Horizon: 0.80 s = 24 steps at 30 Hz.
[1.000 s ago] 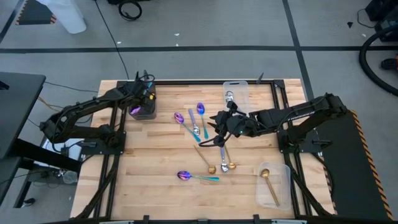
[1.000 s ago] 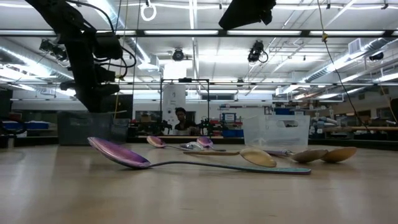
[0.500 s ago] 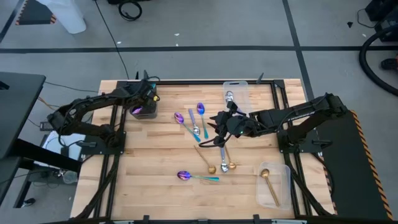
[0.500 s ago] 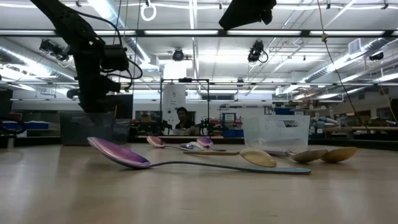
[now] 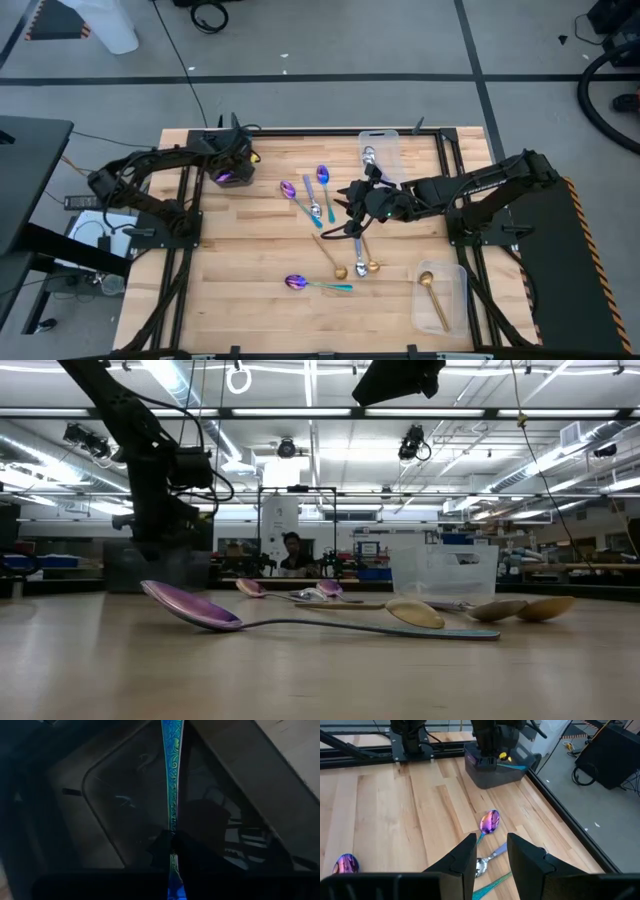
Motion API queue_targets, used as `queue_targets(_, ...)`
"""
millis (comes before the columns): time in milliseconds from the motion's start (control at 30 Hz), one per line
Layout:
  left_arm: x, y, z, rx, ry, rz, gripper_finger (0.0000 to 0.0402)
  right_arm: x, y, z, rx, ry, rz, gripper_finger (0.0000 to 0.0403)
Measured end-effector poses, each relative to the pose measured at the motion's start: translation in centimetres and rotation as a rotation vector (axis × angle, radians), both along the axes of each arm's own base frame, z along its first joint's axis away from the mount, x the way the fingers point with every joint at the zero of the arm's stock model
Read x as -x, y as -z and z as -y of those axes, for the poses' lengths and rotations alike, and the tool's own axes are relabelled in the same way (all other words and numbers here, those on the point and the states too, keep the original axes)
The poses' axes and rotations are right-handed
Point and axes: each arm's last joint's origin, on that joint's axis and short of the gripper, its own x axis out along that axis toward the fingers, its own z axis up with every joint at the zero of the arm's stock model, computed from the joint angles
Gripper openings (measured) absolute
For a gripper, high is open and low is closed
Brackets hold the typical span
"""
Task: Sort silverware by color (type)
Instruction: Put the blue spoon into the black bin
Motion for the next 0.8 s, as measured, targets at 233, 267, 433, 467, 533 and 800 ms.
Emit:
queue_targets(233, -0.1, 0.0, 0.0, 0.004, -0.018, 0.020, 0.0049, 0.0, 0.0, 0.0, -0.008, -0.011, -0.001, 0.0118)
queue_targets(267, -0.1, 0.1, 0.0, 0.006, -0.021, 0.021, 0.0055, 0.0, 0.0, 0.0, -0.008, -0.011, -0.001, 0.0118)
queue_targets(433, 0.0, 0.1, 0.1, 0.008, -0.037, 0.028, 0.0100, 0.0, 0.0, 0.0, -0.010, -0.013, -0.002, 0.0118)
queue_targets(467, 0.0, 0.1, 0.1, 0.008, -0.037, 0.028, 0.0110, 0.0, 0.0, 0.0, -0.010, -0.014, -0.001, 0.0118)
queue_targets(533, 0.0, 0.1, 0.1, 0.008, -0.037, 0.027, 0.0129, 0.0, 0.0, 0.0, -0.011, -0.014, -0.001, 0.0118)
queue_targets(800, -0.6, -1.4, -0.4, 0.040, -0.020, 0.046, 0.0150, 0.0, 0.0, 0.0, -0.013, -0.013, 0.000, 0.0118)
